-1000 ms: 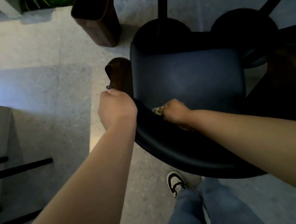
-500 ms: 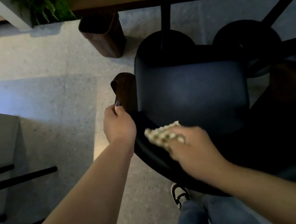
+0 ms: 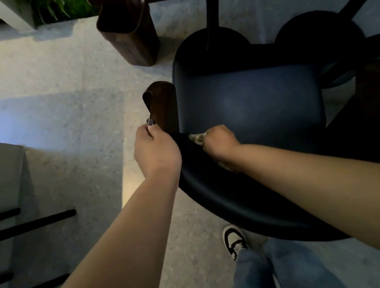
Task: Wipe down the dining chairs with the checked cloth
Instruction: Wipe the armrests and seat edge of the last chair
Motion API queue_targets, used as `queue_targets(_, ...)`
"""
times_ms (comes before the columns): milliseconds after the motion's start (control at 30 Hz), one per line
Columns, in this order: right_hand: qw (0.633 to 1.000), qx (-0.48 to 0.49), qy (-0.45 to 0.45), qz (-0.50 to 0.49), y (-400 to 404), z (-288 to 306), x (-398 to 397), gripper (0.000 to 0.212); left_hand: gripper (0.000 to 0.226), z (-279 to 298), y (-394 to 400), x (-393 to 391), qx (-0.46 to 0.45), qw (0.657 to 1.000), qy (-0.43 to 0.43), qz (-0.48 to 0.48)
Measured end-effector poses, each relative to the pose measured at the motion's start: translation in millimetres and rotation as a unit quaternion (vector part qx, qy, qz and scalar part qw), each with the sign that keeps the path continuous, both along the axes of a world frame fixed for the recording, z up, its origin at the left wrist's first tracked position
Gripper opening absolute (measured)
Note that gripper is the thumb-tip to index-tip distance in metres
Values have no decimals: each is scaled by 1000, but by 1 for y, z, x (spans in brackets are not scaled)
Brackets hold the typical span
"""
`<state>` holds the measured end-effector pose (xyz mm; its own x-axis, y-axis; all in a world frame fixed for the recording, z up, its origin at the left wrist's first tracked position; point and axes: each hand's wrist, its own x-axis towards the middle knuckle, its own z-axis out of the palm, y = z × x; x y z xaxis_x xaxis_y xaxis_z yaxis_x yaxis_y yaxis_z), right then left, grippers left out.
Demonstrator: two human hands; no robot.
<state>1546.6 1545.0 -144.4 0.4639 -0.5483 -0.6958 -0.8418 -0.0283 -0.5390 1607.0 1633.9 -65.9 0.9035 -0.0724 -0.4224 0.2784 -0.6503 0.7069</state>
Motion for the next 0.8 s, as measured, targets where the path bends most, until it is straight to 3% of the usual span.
queue_targets(133,992,-52,-112,14,27,72,-20,25,30,5,-1,-1,1,1000,-5,6)
queue_targets(267,965,-28,-258,31,55,126,-60,27,34,6,-2,1,-2,1000,-5,9)
queue_targets(367,959,-9,-276,66,62,137,-81,39,34,4,-2,2,-5,1000,2,5)
queue_targets(400,961,1,-276,30,56,132,-76,35,34,3,-2,2,-5,1000,2,4)
queue_targets(433,961,36,-268,-53,46,124,-66,26,33,3,-2,2,-8,1000,4,5)
queue_targets(500,928,149,-229,-254,16,94,-36,26,31,3,-1,1,-20,1000,10,12)
queue_targets(567,915,183,-168,-317,-11,53,-6,27,30,3,-1,0,-22,999,16,16)
queue_targets(667,986,110,-27,-125,-9,4,27,35,30,5,-1,0,-11,1000,6,10)
queue_targets(800,999,36,24,-22,0,1,37,38,32,7,-2,0,-6,1000,-5,9)
